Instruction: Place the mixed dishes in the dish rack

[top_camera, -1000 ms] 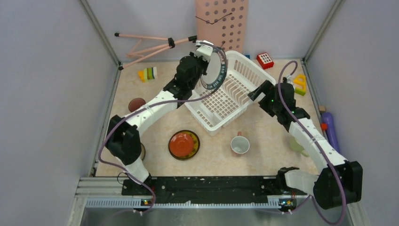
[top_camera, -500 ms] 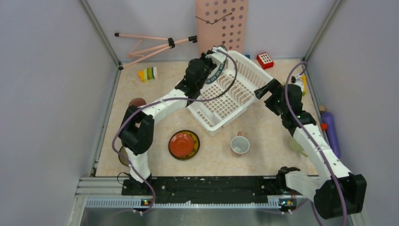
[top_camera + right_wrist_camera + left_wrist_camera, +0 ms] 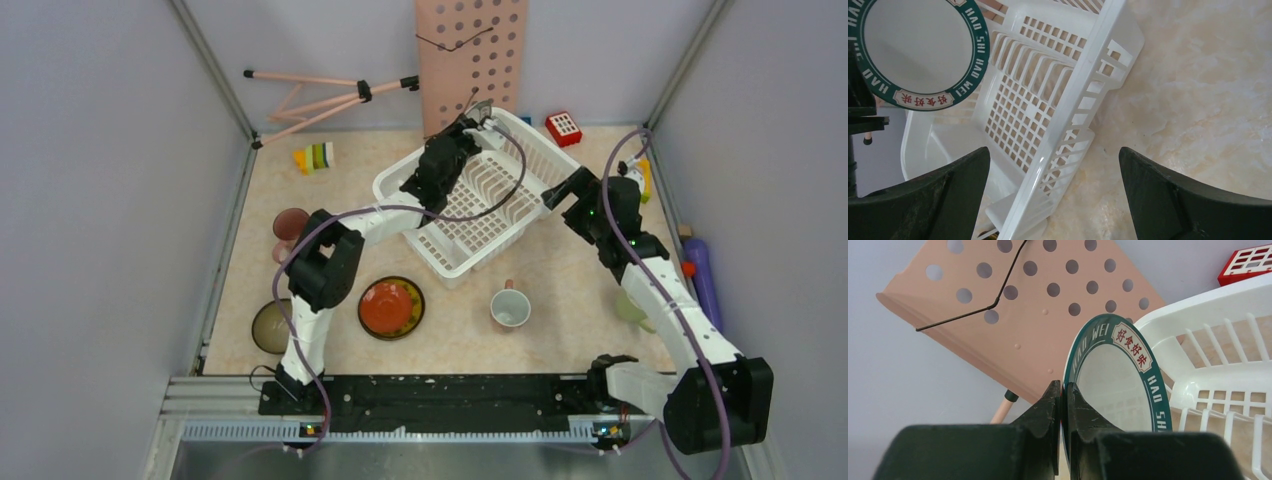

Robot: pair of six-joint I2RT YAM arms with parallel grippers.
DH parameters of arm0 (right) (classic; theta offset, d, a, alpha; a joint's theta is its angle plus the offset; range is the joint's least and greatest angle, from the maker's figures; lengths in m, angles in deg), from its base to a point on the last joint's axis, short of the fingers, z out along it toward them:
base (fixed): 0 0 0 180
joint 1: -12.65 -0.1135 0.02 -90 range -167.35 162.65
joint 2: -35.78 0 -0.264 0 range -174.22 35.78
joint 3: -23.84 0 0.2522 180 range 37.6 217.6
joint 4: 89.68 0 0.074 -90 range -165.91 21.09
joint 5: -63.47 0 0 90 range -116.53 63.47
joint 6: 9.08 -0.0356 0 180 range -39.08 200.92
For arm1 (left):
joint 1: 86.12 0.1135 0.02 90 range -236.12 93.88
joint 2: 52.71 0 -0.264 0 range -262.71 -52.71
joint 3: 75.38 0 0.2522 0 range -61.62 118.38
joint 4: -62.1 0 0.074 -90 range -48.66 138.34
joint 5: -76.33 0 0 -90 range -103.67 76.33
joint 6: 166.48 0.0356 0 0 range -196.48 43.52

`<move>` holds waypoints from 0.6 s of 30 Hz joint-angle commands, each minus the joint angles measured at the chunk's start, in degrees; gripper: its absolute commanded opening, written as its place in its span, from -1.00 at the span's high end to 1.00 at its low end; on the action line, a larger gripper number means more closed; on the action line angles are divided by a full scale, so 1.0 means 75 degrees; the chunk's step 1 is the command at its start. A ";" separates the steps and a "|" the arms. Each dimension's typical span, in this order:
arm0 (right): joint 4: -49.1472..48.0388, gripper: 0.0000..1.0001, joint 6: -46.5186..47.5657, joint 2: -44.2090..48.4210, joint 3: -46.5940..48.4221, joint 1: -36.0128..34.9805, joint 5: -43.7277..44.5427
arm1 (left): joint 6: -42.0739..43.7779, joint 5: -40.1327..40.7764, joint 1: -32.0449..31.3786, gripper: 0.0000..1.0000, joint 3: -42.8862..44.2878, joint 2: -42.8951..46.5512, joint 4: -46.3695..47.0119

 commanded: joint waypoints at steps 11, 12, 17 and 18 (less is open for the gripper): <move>-0.0356 -0.97 0.0205 0.0058 0.0144 0.0174 -0.0280 | 0.0033 -0.0282 0.0054 1.00 0.0207 -0.0266 0.1180; -0.0354 -0.98 0.0212 0.0087 0.0146 0.0183 -0.0281 | -0.0224 -0.0281 0.0099 1.00 0.0233 -0.0242 0.1153; -0.0366 -0.97 0.0259 0.0152 0.0146 0.0205 -0.0281 | -0.0927 -0.0250 0.0259 0.87 0.0773 -0.0340 0.0387; -0.0356 -0.97 0.0260 0.0170 0.0146 0.0220 -0.0375 | -0.1034 -0.0088 0.0270 0.76 0.0868 -0.0402 0.0418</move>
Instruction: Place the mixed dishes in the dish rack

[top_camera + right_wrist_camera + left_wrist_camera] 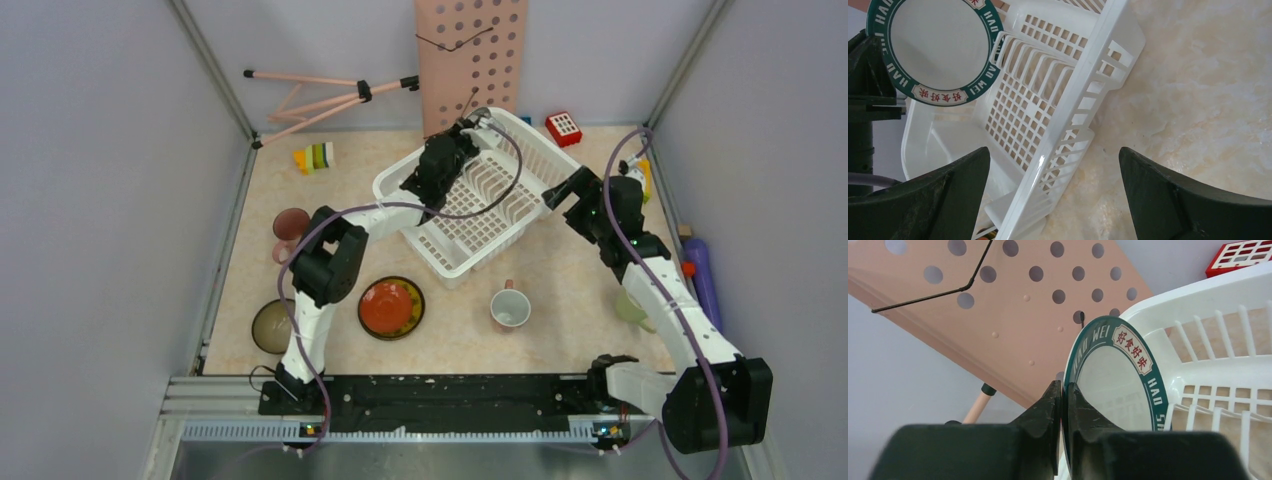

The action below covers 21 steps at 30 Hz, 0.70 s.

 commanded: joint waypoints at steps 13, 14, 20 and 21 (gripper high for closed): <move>-0.0171 -0.97 0.0316 0.0050 0.0348 0.0087 -0.0497 | -0.2112 0.1103 0.0462 -0.21 0.1712 0.0108 -0.0866; -0.0063 -0.98 0.0340 0.0027 0.0410 0.0091 -0.0487 | -0.2328 0.1002 0.0485 -0.23 0.1695 0.0257 -0.1066; 0.0777 -0.98 0.0138 -0.0111 0.0779 0.0090 0.0164 | -0.3781 0.0620 0.0546 -0.27 0.1993 0.1202 -0.3018; 0.0930 -0.98 0.0149 -0.0127 0.0868 0.0085 0.0257 | -0.4085 0.0550 0.0557 -0.28 0.2086 0.1344 -0.3413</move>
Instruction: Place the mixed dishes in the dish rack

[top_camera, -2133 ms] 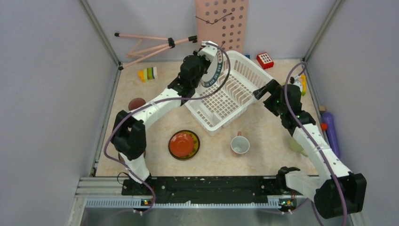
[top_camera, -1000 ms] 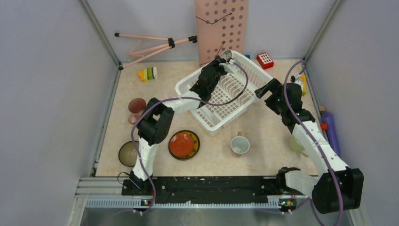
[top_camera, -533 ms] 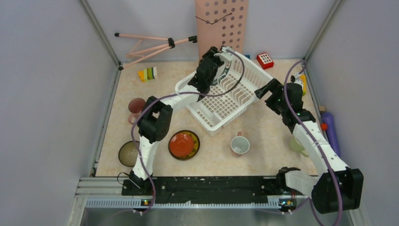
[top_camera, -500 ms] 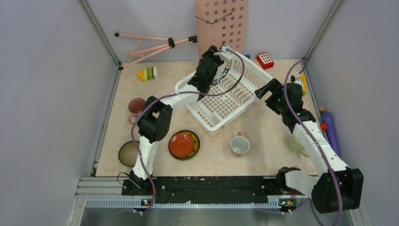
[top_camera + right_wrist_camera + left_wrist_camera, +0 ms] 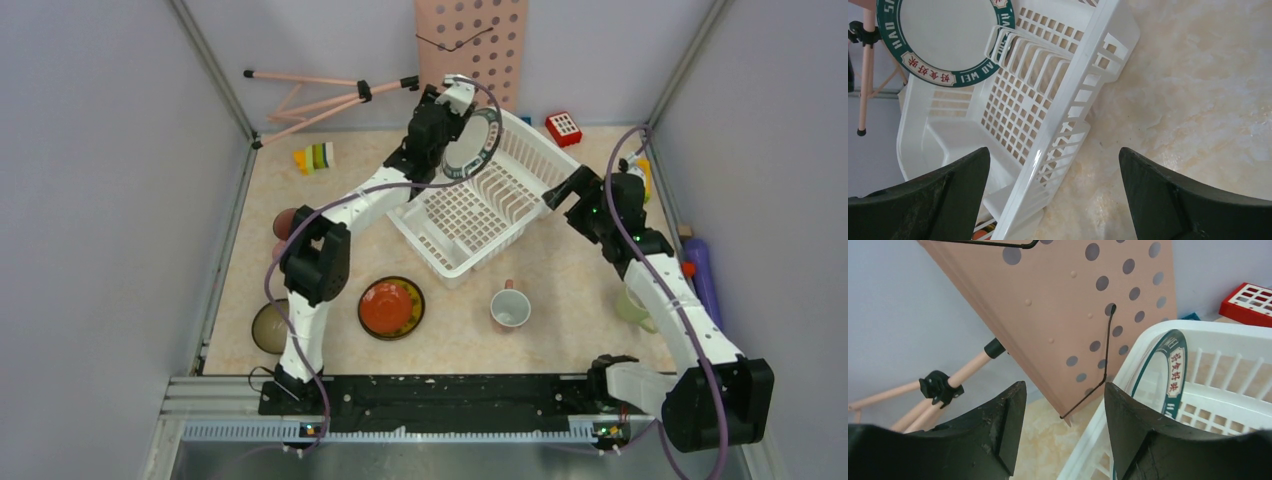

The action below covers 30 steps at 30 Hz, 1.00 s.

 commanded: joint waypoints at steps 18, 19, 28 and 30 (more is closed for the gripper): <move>0.2881 -0.98 0.0388 0.1578 0.0439 -0.0222 0.1742 | -0.5498 -0.0998 0.0472 -0.38 -0.2502 0.5121 -0.5207; 0.2956 -0.98 0.0430 0.1685 0.0369 -0.0226 0.1550 | -0.5550 -0.0818 0.0478 -0.38 -0.2672 0.5346 -0.5476; 0.3929 -0.97 0.0103 0.2758 -0.0281 -0.0226 0.2352 | -0.6392 0.0226 0.0714 -0.41 -0.4798 0.7045 -0.6163; 0.4032 -0.98 0.0037 0.2775 -0.0252 -0.0232 0.2633 | -0.6544 0.0412 0.0869 -0.41 -0.5140 0.7362 -0.6314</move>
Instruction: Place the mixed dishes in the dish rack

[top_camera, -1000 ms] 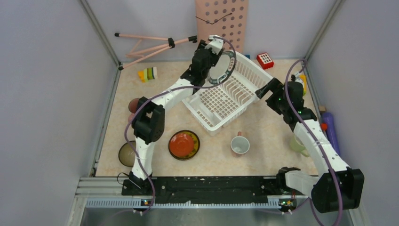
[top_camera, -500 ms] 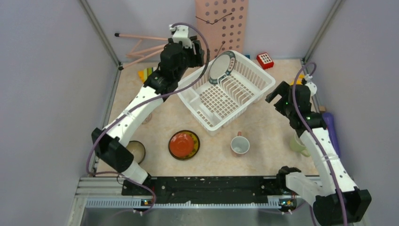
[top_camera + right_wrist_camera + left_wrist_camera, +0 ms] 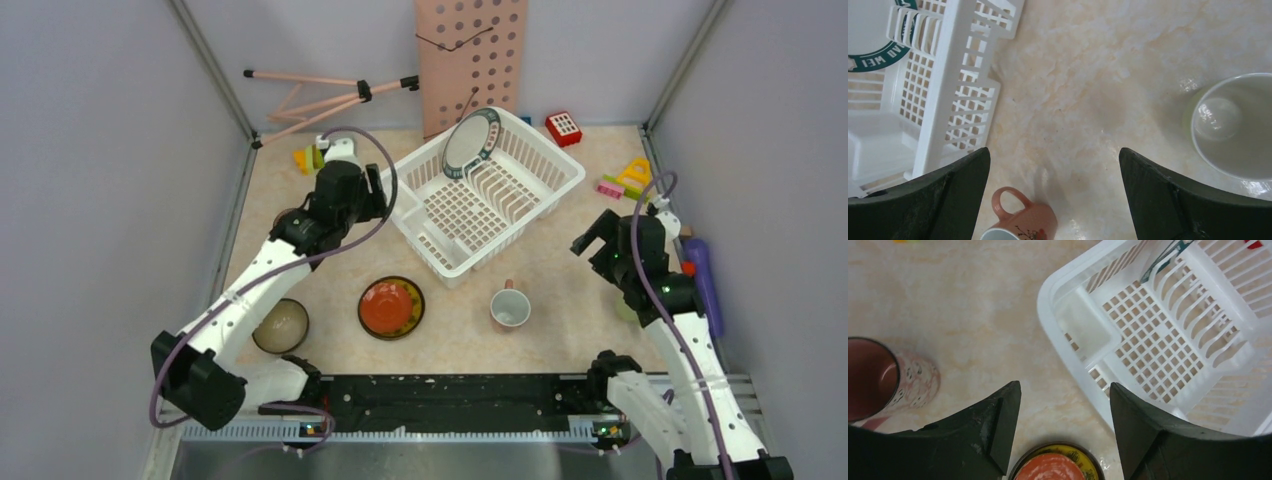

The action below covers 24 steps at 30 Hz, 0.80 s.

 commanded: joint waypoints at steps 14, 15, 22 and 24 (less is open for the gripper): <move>-0.0505 -0.98 0.0014 0.0255 -0.0285 -0.0070 -0.0343 | -0.0468 0.2039 0.1759 -0.44 -0.1759 0.1877 0.0603; -0.0579 -0.98 0.0026 0.0285 -0.0293 -0.0075 -0.0441 | -0.0245 0.2038 0.1769 -0.46 -0.1961 0.1915 0.1067; -0.0549 -0.98 0.0175 0.0488 -0.0220 -0.0080 -0.0596 | -0.0113 0.1309 0.2726 -0.51 -0.1650 0.0481 0.1121; -0.0512 -0.97 0.0190 0.0517 -0.0195 -0.0071 -0.0576 | -0.0161 0.0957 0.2924 -0.52 -0.1479 0.0035 0.0979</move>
